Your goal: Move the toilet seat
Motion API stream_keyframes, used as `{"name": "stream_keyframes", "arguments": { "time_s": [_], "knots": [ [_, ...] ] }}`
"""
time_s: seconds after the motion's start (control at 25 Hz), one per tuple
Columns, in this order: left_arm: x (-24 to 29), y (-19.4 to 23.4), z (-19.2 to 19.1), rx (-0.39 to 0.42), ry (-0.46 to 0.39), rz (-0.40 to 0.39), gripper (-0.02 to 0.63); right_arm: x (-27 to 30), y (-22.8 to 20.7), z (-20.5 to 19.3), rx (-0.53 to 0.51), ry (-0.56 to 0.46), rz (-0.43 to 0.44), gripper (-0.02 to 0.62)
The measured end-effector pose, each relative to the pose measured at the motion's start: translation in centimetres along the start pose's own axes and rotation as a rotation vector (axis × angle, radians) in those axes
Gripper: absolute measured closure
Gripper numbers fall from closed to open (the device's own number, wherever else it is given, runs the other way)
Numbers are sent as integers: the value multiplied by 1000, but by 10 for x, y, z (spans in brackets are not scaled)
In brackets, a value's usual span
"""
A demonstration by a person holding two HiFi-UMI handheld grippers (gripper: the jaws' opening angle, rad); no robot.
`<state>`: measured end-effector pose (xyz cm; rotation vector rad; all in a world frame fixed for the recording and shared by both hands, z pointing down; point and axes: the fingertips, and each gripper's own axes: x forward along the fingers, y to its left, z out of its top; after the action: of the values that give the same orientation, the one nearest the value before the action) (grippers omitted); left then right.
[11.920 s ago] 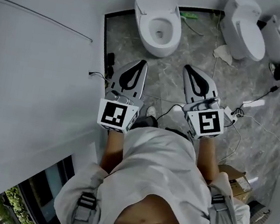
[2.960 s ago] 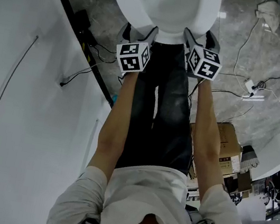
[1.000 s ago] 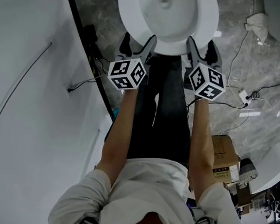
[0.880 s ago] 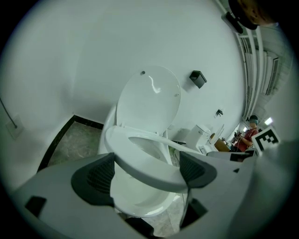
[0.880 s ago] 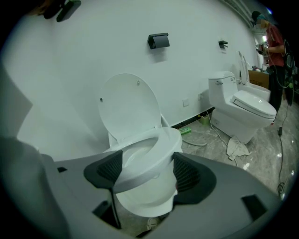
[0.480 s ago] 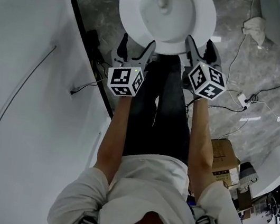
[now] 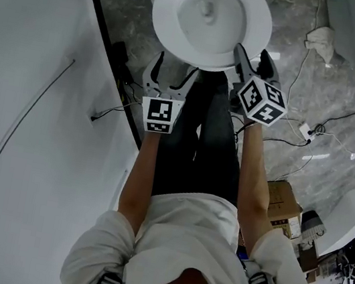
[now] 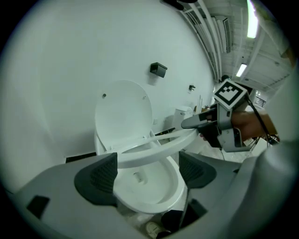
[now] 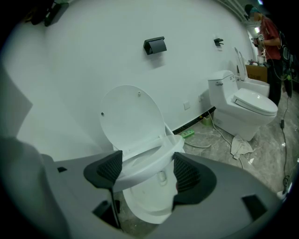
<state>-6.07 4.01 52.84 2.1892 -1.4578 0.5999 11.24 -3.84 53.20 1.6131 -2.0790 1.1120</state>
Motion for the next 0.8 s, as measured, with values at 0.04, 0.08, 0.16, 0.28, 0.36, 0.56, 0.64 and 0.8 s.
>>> {"name": "stream_keyframes", "arguments": {
  "time_s": [0.04,0.08,0.16,0.28,0.36,0.56,0.64,0.8],
  "knots": [
    [3,1,0,7,4,6,179,0,0,-1,-1,8,0,233],
    [4,2,1,21,5,8,179,0,1,-1,-2,14,2,233],
    [4,2,4,51,4,10,182,-1,2,-1,-3,19,10,233],
    [3,0,5,52,10,11,199,-1,1,-2,2,15,20,232],
    [3,-2,3,43,17,11,213,-2,1,-3,-4,11,26,232],
    [4,0,6,14,15,18,225,-12,13,6,-198,-30,61,258],
    [5,2,9,0,6,21,225,-18,17,9,-256,-49,83,272],
    [7,6,17,-15,-6,21,225,-28,24,17,-337,-79,117,276]
  ]
}}
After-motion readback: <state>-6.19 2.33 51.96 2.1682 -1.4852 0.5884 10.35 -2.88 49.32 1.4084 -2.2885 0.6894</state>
